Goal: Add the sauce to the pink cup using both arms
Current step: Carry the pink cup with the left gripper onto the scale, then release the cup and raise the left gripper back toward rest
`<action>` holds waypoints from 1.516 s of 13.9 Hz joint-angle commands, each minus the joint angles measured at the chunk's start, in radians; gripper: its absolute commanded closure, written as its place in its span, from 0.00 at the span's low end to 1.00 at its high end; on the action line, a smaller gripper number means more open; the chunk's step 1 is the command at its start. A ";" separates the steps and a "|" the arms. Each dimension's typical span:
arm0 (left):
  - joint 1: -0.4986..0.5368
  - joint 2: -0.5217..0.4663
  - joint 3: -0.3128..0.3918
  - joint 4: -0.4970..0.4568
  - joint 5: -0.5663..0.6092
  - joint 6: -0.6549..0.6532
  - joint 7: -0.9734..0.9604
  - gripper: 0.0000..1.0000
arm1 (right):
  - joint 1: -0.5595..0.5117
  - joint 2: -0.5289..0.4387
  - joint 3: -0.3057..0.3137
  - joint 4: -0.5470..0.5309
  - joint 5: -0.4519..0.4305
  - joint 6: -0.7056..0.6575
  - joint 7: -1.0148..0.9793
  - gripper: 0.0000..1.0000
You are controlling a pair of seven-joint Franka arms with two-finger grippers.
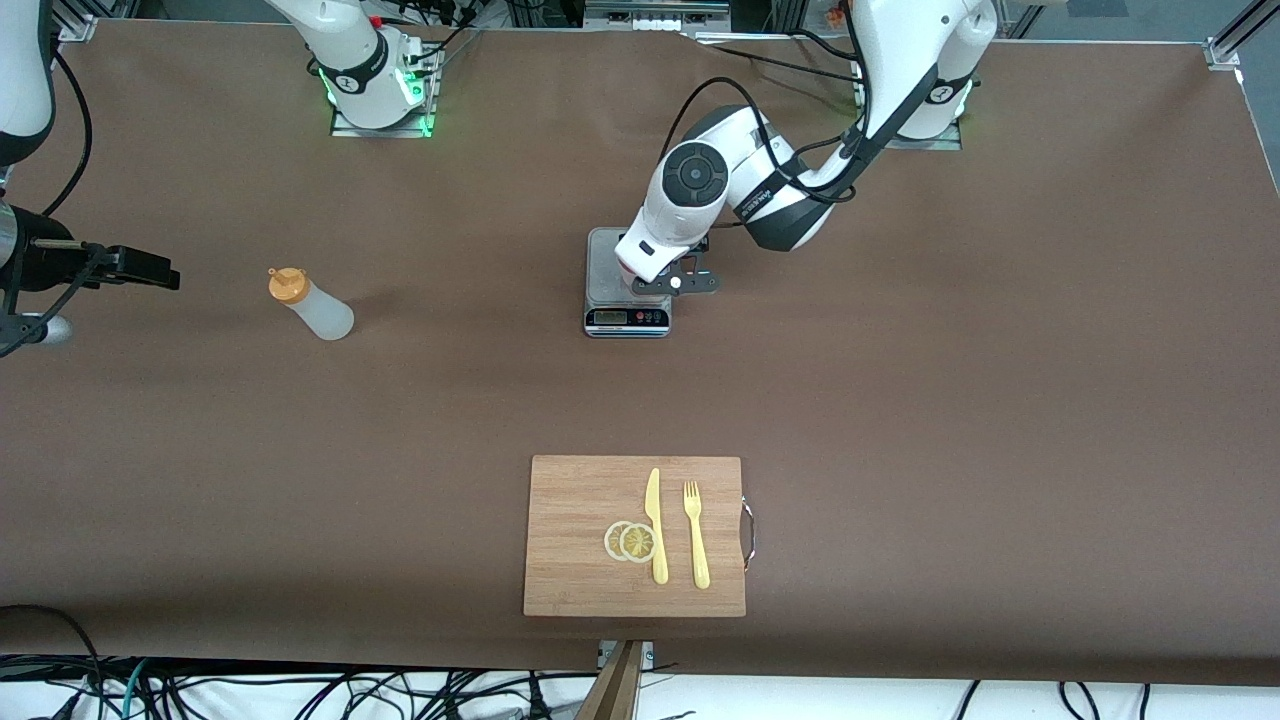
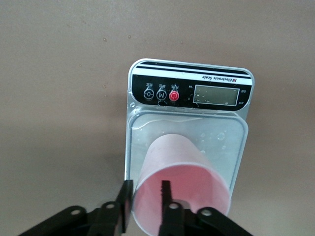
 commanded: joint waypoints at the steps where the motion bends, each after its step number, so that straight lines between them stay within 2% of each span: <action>1: -0.009 -0.001 0.005 0.026 0.016 -0.016 -0.021 0.00 | -0.006 0.000 0.002 0.012 -0.012 -0.016 -0.016 0.00; 3: 0.008 -0.045 0.004 0.027 0.009 -0.027 -0.018 0.00 | -0.024 0.002 -0.001 0.010 -0.012 -0.018 -0.088 0.00; 6: 0.075 -0.113 -0.004 0.076 0.004 -0.175 -0.004 0.00 | -0.076 0.020 -0.001 0.009 0.006 -0.018 -0.294 0.00; 10: 0.138 -0.128 -0.002 0.308 0.006 -0.515 0.034 0.00 | -0.137 0.034 0.000 -0.007 0.015 -0.028 -0.645 0.00; 12: 0.213 -0.162 0.001 0.365 0.013 -0.651 0.168 0.00 | -0.189 0.066 0.000 -0.011 0.096 -0.033 -0.877 0.00; 15: 0.336 -0.255 0.019 0.357 0.009 -0.717 0.469 0.00 | -0.269 0.135 -0.001 -0.050 0.269 -0.035 -1.185 0.00; 17: 0.324 -0.333 0.150 0.321 0.006 -0.717 0.630 0.00 | -0.311 0.208 0.000 -0.059 0.375 -0.067 -1.351 0.00; 19: 0.234 -0.387 0.340 0.293 0.006 -0.716 0.742 0.00 | -0.331 0.286 0.000 -0.060 0.426 -0.079 -1.509 0.00; 21: 0.193 -0.406 0.457 0.288 0.003 -0.703 0.862 0.00 | -0.361 0.348 0.000 -0.062 0.457 -0.081 -1.631 0.00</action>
